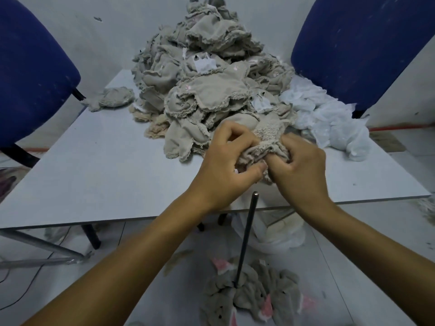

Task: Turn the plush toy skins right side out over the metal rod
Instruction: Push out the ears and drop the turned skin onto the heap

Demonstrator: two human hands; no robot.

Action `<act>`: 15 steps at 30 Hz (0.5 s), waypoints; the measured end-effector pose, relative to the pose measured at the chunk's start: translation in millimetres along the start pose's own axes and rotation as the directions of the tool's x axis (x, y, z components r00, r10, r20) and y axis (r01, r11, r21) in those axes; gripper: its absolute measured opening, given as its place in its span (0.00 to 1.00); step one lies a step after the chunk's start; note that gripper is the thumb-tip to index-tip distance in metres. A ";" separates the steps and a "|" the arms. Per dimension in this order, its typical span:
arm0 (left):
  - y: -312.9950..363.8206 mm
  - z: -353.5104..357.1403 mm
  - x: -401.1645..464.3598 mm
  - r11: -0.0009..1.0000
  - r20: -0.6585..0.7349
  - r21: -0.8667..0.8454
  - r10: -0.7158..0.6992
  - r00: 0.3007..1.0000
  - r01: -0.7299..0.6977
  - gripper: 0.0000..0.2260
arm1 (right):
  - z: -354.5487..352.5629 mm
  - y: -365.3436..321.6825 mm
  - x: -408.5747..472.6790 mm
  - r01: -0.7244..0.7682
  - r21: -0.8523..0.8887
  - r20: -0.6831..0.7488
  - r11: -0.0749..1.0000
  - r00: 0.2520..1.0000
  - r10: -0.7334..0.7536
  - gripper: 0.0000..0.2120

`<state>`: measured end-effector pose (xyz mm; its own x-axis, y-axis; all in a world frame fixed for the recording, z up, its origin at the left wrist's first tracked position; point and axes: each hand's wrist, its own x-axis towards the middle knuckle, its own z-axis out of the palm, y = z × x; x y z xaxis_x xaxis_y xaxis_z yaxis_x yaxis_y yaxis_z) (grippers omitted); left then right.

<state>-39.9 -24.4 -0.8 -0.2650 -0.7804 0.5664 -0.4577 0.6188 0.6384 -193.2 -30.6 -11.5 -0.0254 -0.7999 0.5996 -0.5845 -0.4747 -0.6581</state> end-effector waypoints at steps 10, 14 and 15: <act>-29.4 -6.1 16.3 0.955 -0.053 -0.097 -0.286 0.957 0.280 0.09 | -19.9 12.8 19.4 -0.335 0.311 0.720 0.889 0.694 0.009 0.08; -26.6 14.8 15.8 0.917 -0.052 -0.088 -0.394 0.918 0.389 0.13 | -11.7 15.9 10.9 -0.168 0.175 0.507 0.970 0.860 0.057 0.10; -24.8 14.5 18.2 0.899 0.004 -0.168 -0.410 0.912 0.404 0.12 | -11.5 16.9 10.5 -0.158 0.159 0.449 0.975 0.891 0.071 0.12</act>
<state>-45.7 -55.3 -13.8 -0.0575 -0.9657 0.2533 -0.3760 0.2560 0.8906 -212.7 -42.8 -11.1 0.2999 -0.9111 0.2827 -0.4365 -0.3945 -0.8086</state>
